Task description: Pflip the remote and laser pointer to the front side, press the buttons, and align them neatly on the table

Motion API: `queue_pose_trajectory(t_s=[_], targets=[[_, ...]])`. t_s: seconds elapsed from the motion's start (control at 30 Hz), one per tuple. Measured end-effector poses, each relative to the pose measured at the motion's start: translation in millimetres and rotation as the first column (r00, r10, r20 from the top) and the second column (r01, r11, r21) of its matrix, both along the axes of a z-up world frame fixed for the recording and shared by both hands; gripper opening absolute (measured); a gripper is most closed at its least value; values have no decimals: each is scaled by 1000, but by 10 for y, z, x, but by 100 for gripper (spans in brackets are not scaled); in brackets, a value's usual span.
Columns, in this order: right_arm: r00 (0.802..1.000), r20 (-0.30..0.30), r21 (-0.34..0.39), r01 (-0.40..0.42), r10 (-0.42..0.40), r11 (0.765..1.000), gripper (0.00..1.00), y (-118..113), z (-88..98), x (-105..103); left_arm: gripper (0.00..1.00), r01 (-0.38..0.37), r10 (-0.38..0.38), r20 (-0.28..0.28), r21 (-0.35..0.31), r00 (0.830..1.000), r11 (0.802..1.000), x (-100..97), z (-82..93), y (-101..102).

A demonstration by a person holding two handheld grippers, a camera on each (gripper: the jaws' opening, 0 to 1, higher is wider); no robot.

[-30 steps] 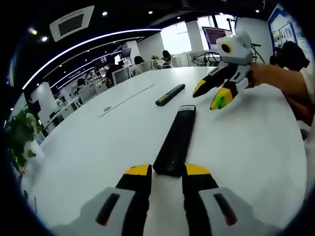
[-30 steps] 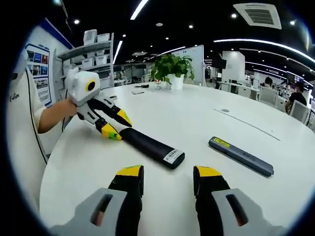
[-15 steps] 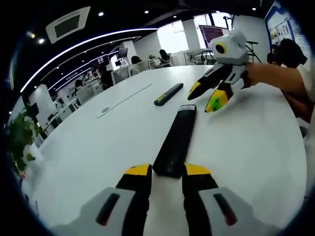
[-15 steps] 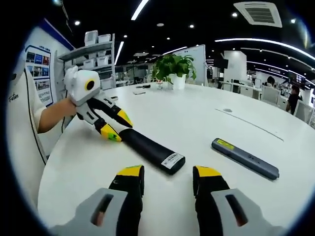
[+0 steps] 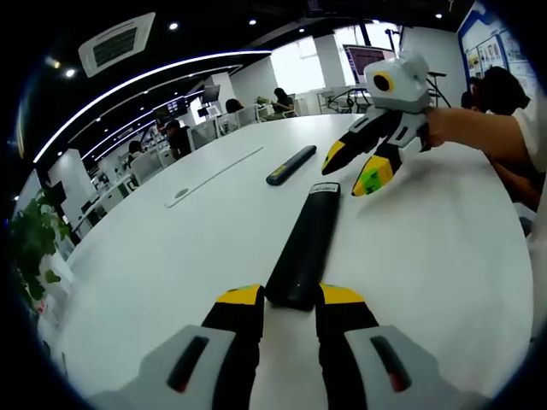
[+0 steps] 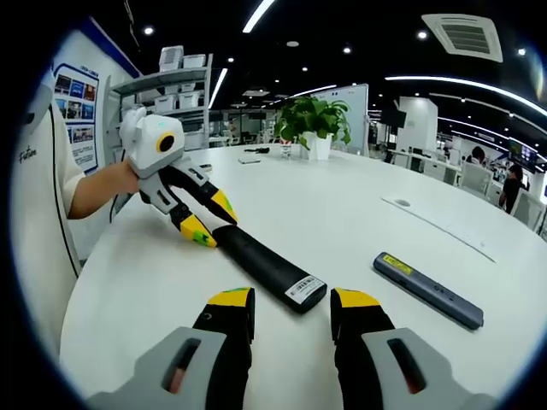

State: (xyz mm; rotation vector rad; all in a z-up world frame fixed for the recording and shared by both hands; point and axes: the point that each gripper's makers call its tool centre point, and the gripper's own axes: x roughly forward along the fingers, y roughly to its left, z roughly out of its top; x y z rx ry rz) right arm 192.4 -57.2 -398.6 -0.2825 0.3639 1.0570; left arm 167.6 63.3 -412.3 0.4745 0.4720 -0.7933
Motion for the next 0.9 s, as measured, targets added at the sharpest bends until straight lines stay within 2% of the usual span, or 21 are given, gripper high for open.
queue_pose_trajectory(t_s=[0.2, 0.4, 0.6, 0.8, 0.9], targets=[[1000, -6, -17, -9, 8, 1000, 36, 20, -60, 35, 26, 4, -4, -6, 0, 1000, 1000, -7, 4, -11], [1000, -12, 5, -5, 5, 1000, 38, 44, -51, 60, 26, 11, -11, -7, 1, 1000, 1000, -4, -1, -3], [1000, -9, -16, -28, 28, 999, 38, 78, -94, 60, 26, 15, -15, -9, -4, 1000, 1000, 8, -7, 1], [999, 22, -63, -34, 36, 997, 37, 90, -136, 101, 26, 21, -21, -14, -14, 1000, 1000, 21, -11, 7], [997, 65, -85, -29, 34, 996, 37, 90, -117, 133, 26, 22, -23, -14, -16, 1000, 1000, 23, -12, 6]])
